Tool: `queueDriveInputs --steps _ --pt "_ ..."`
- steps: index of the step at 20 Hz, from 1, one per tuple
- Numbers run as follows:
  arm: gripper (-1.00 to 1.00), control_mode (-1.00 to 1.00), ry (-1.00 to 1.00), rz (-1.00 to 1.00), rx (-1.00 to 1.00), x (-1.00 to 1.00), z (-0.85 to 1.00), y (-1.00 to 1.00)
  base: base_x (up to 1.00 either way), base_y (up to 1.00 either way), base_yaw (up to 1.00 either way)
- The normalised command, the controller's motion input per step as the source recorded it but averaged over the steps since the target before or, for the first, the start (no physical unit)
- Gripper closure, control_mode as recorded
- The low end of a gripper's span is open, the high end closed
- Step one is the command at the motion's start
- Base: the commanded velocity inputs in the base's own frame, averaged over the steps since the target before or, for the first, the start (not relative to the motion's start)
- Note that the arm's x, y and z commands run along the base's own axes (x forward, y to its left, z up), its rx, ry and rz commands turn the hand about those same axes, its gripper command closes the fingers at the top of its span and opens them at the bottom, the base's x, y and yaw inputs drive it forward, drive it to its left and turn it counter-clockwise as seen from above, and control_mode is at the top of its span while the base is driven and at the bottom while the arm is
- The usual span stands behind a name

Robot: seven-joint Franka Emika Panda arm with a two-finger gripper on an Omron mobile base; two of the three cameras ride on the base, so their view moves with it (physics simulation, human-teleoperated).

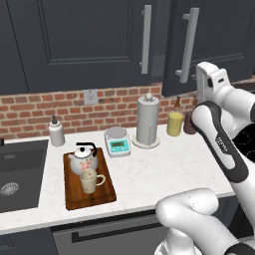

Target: Pick the kettle from the counter and place it on the tray. Then pick the mug from the cabinet and place it on the tray. Then close the cabinet doors.

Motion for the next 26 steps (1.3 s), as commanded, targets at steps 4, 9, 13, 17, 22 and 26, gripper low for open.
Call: queueDriveInputs --steps 4,9,13,17,22,26 --pt "-1.00 -1.00 0.08 -0.06 -0.03 0.56 0.00 0.31 0.00 0.00 0.00" --pt "-1.00 -1.00 0.14 -0.02 -0.02 0.59 0.00 0.18 0.00 0.00 0.00" --pt "-1.00 -1.00 0.14 0.00 -0.02 0.59 -0.03 0.17 0.00 0.00 0.00" --pt "-1.00 -1.00 0.08 -0.01 -0.01 0.46 -0.05 0.14 0.00 0.00 0.00" --pt "-1.00 -1.00 0.02 -0.02 0.00 0.35 -0.10 0.09 0.00 0.00 0.00" --pt "-1.00 -1.00 0.00 -0.02 0.00 0.24 -0.21 0.06 0.00 0.00 0.00"
